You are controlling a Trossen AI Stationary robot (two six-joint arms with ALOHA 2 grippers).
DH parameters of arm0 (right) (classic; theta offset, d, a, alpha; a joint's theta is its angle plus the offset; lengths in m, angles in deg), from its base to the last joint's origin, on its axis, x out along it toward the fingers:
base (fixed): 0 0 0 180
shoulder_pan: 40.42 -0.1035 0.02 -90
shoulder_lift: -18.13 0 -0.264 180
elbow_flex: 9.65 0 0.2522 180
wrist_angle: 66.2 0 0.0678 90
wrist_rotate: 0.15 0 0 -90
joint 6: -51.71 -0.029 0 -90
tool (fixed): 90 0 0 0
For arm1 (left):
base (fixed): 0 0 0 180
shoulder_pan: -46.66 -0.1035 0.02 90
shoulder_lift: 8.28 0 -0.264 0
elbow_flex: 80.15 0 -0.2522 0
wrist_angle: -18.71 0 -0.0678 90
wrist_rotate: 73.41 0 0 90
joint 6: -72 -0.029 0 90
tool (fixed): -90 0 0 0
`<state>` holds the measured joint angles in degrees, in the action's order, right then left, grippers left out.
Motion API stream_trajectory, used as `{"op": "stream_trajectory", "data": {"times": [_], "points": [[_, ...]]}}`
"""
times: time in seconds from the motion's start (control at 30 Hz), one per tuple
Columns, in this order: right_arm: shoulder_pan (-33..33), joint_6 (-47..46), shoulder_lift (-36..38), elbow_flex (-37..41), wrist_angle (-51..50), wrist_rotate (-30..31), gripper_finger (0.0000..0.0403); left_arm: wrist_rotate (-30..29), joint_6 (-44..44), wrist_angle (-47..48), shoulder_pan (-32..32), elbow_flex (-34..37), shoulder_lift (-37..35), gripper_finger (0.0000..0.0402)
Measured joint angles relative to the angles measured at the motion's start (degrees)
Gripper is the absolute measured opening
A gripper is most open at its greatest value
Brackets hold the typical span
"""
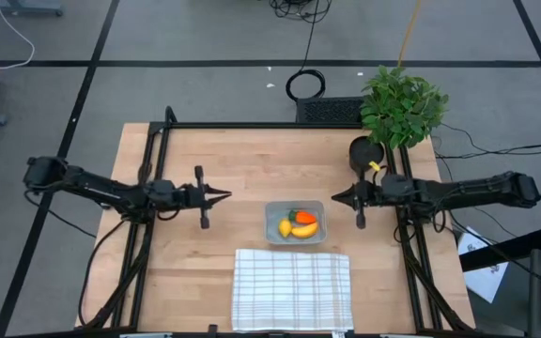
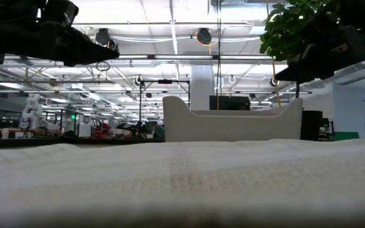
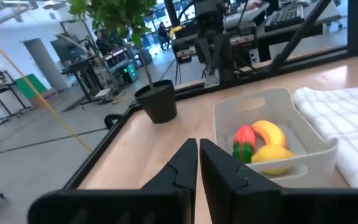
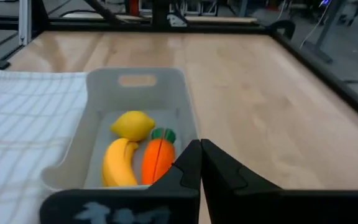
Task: Pick and placing Produce into tupperware
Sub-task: Return to Home Position
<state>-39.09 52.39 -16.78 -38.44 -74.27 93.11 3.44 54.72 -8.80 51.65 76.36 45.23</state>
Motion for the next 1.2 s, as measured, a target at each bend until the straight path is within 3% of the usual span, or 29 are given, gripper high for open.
{"op": "stream_trajectory", "data": {"times": [0.27,0.63,1.2], "points": [[3.07,0.94,3.69,5.77,5.69,-0.06,0.0,-1.16,-0.23,7.35,0.84,-0.01,-6.97,0.0026],[3.95,0.02,11.21,7.78,2.3,-0.46,0.0,-9.48,0.72,17.64,3.84,-0.01,-15.08,0.0026],[3.84,-1.76,20.96,7.78,-0.95,-7.98,0.0,-9.68,1.27,34.09,7.89,-0.08,-29.39,0.0026]]}}
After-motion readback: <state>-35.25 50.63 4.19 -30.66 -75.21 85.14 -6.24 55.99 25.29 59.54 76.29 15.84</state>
